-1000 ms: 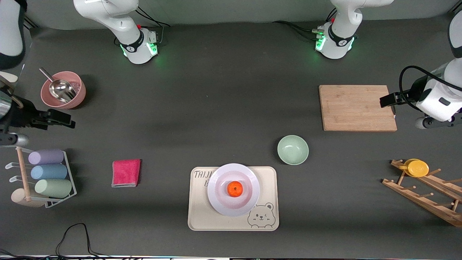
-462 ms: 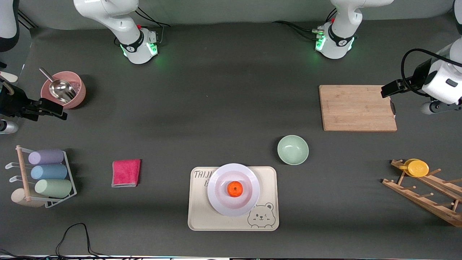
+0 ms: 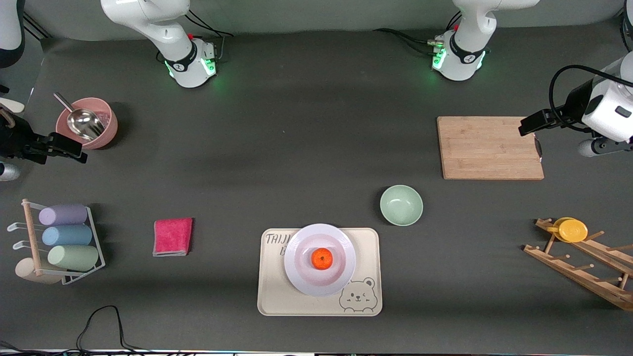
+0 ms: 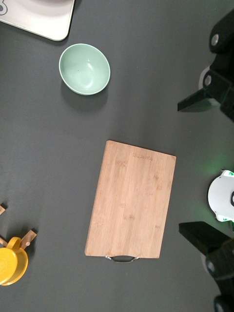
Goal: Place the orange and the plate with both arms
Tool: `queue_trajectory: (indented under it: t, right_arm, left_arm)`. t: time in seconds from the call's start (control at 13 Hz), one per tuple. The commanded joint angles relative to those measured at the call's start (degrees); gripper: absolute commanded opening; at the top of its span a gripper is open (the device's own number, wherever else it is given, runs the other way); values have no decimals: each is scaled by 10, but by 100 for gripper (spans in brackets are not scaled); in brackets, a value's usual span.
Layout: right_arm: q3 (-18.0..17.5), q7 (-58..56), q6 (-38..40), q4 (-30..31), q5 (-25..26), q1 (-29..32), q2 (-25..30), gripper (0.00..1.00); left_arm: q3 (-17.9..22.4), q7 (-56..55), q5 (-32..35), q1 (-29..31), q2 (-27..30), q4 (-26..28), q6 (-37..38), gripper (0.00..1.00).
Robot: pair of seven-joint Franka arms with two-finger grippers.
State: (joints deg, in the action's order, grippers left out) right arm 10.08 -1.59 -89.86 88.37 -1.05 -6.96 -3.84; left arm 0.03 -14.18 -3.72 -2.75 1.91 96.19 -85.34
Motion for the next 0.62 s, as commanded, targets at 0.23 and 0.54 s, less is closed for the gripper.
queue_trajectory:
  t: [0.23,0.54]
  right_arm:
    - [-3,19,4,15,15,-2,16,100]
    - [-4,19,6,15,15,-2,13,100]
  left_arm:
    - [1,-2,-10,1,8,10,-7,100]
    - [1,-2,-10,1,7,10,-7,100]
